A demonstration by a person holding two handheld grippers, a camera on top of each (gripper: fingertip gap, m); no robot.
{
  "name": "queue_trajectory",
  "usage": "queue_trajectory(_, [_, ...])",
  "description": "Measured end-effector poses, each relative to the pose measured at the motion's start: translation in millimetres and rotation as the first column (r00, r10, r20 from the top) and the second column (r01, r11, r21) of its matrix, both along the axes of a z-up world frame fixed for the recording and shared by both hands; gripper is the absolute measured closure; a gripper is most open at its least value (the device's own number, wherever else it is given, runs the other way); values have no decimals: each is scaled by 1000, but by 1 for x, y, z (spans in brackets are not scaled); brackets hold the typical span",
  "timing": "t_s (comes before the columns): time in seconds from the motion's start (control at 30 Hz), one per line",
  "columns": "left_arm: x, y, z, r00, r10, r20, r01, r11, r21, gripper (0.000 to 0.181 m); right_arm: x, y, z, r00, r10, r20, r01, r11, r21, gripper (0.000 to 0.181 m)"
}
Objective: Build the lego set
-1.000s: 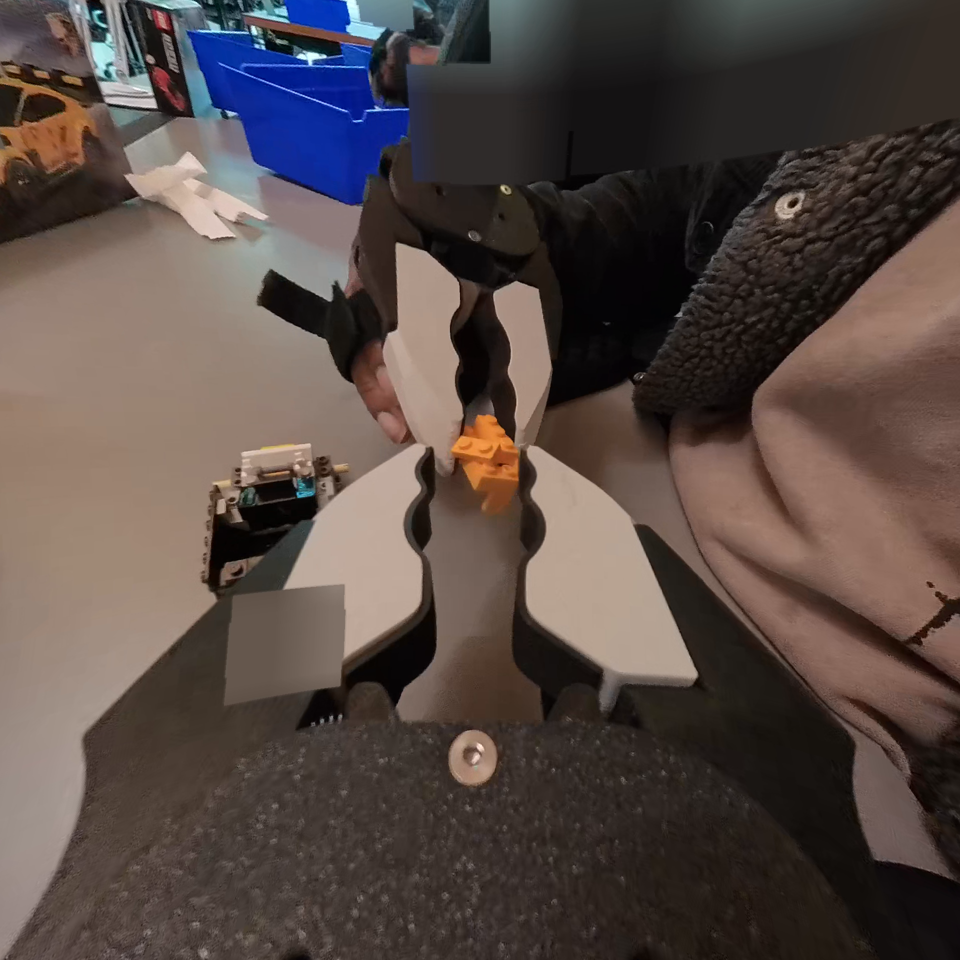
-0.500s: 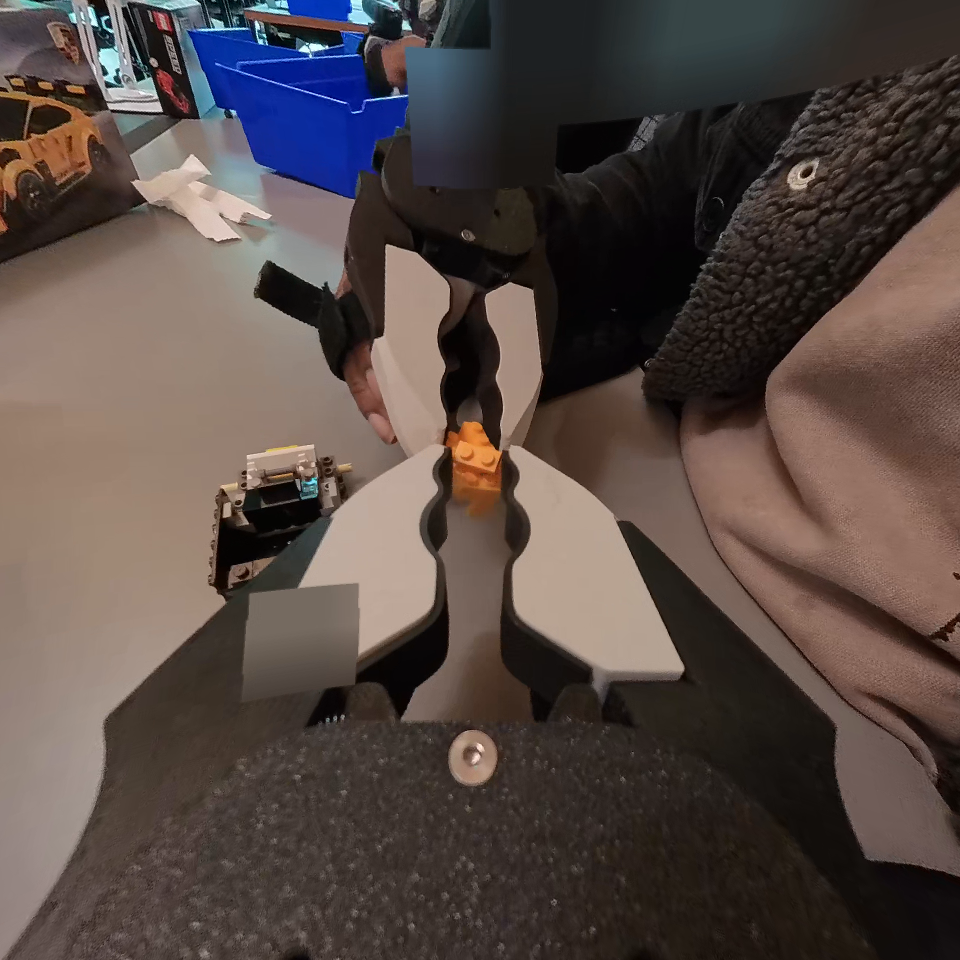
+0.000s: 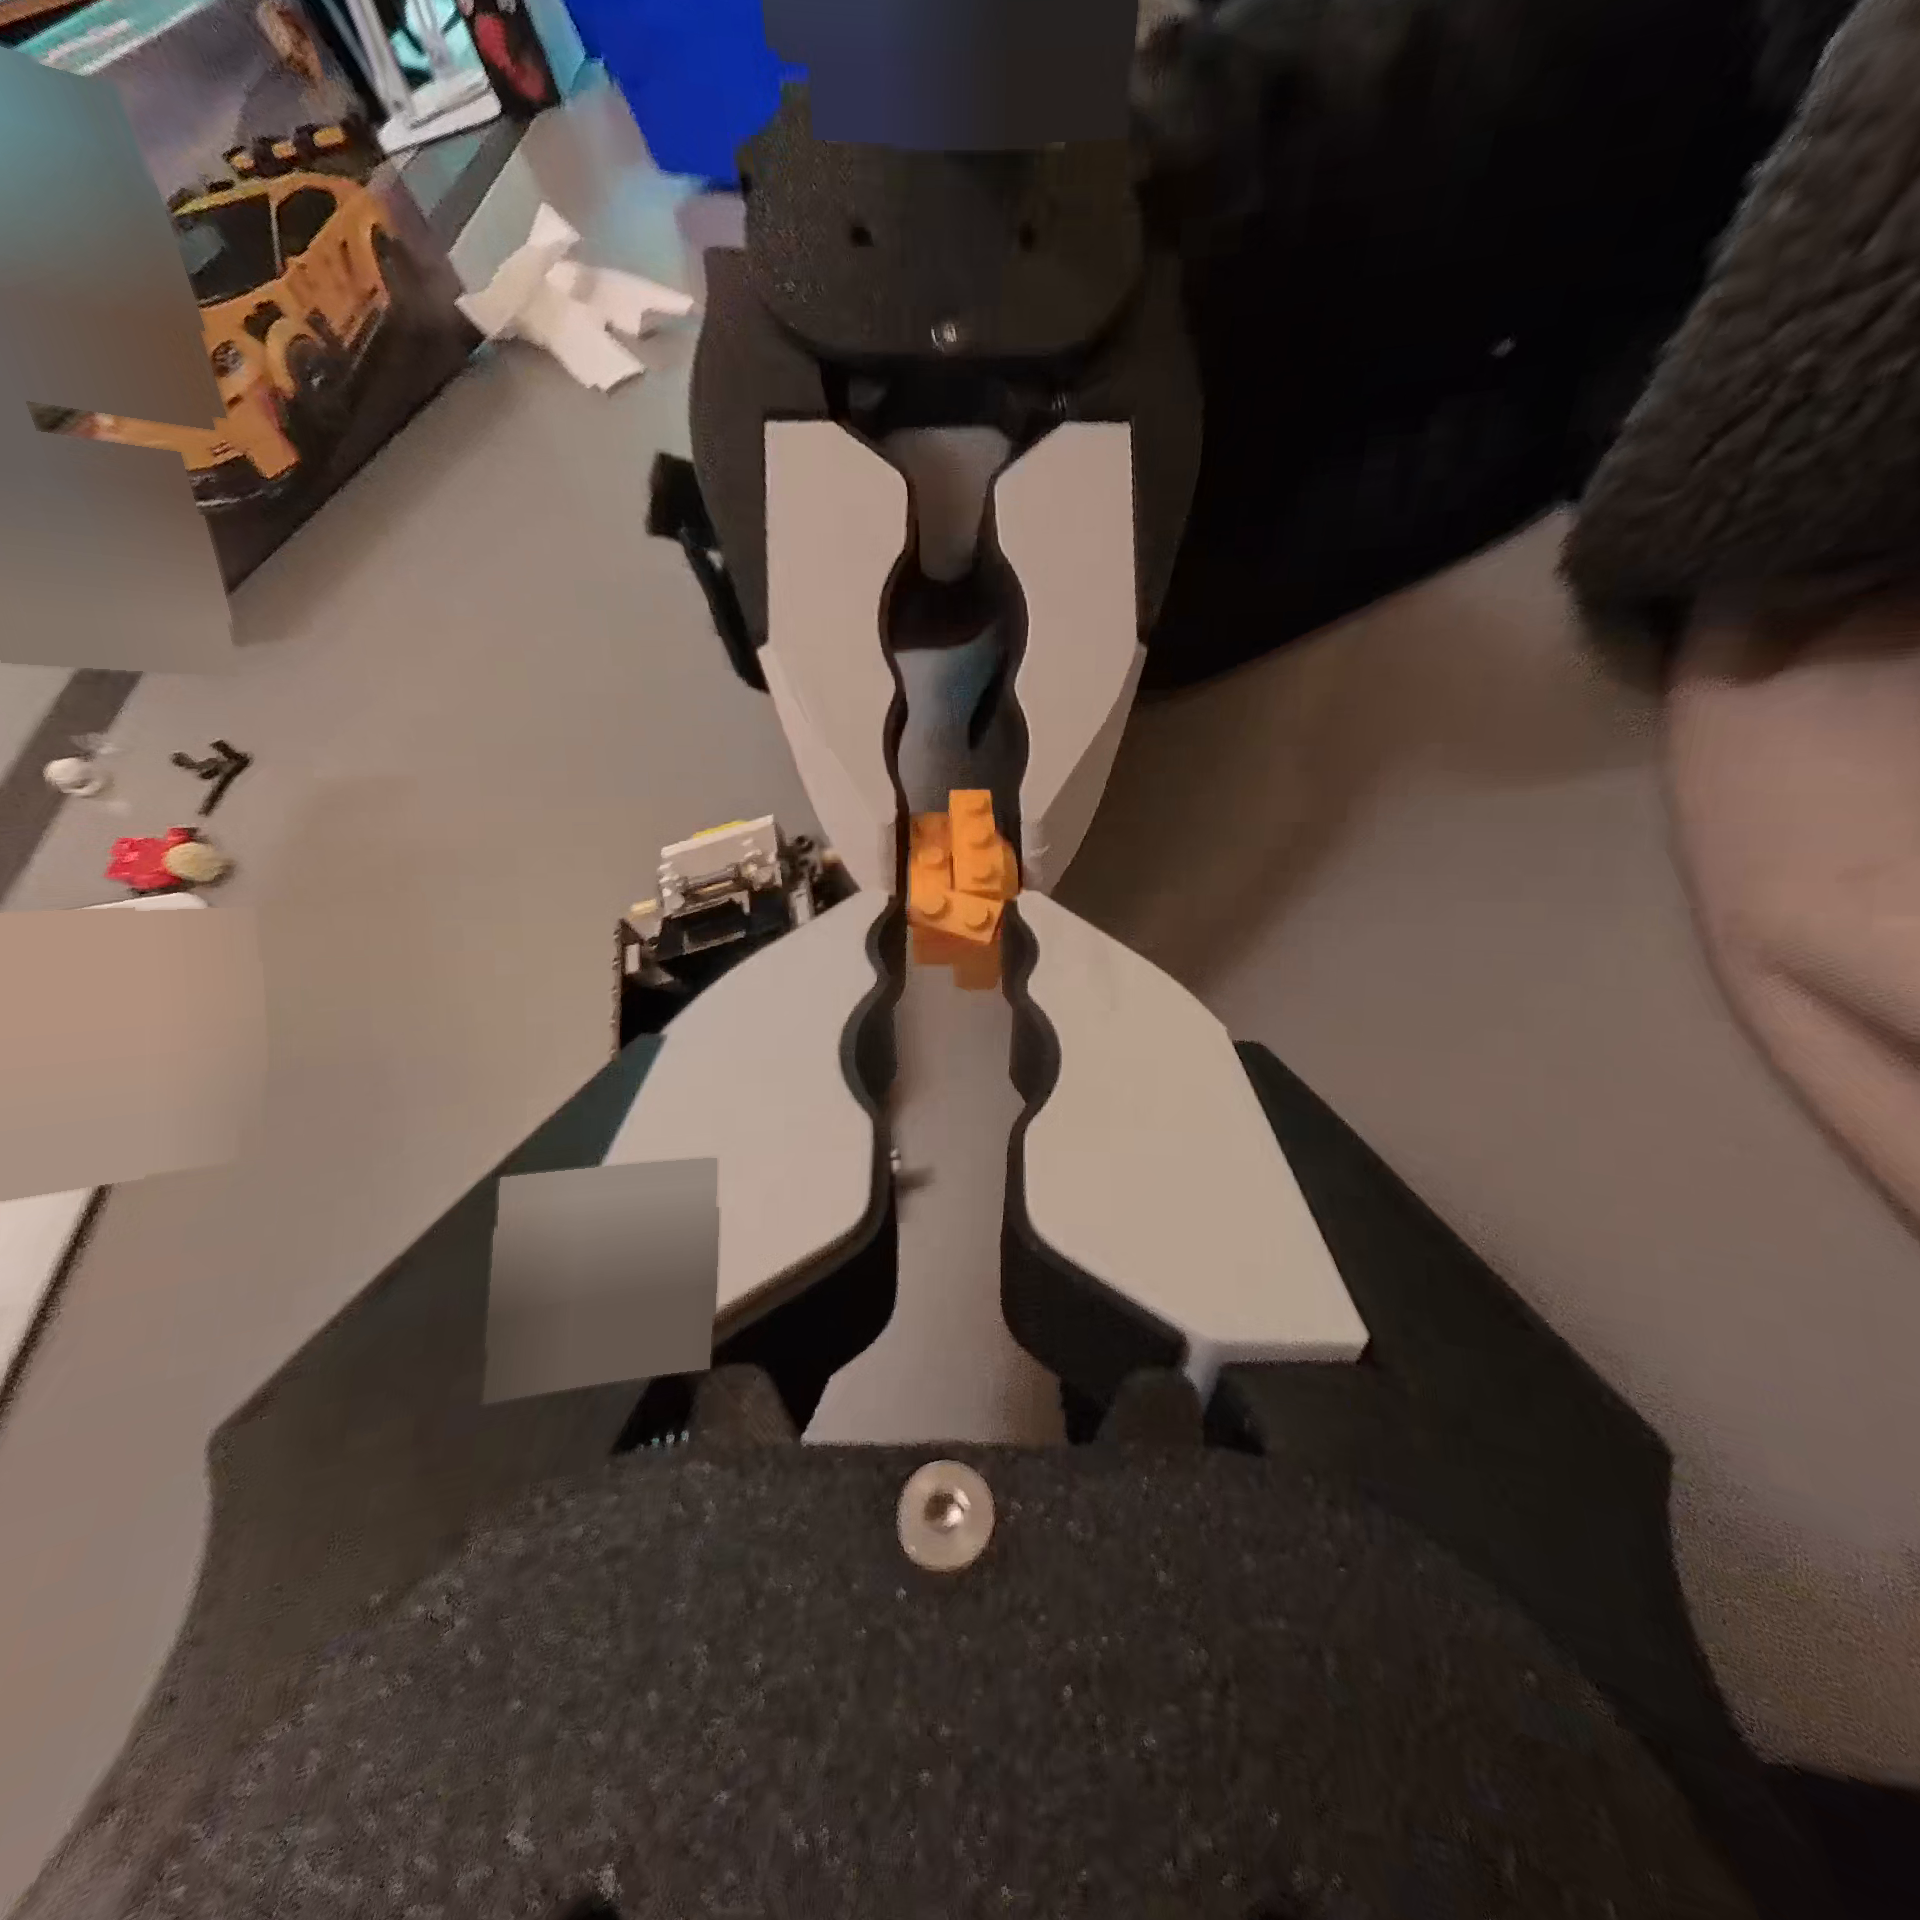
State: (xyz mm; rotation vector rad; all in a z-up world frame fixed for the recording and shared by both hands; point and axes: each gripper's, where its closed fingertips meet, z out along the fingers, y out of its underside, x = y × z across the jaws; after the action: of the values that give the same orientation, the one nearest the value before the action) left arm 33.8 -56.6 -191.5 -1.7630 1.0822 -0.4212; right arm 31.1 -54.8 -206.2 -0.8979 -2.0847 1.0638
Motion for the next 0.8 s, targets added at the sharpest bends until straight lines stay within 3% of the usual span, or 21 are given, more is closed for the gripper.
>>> queue_trajectory(0.3, [-9,11,-6,983,120,-142,-118,993,18,164,-8,9,-3,996,-78,37,81,993,-89,160])
queue_trajectory(0.8, [-8,13,6,987,159,-8,-159,986,-48,163,-10,8,7,998,-68,-2,66,972,-226,160])
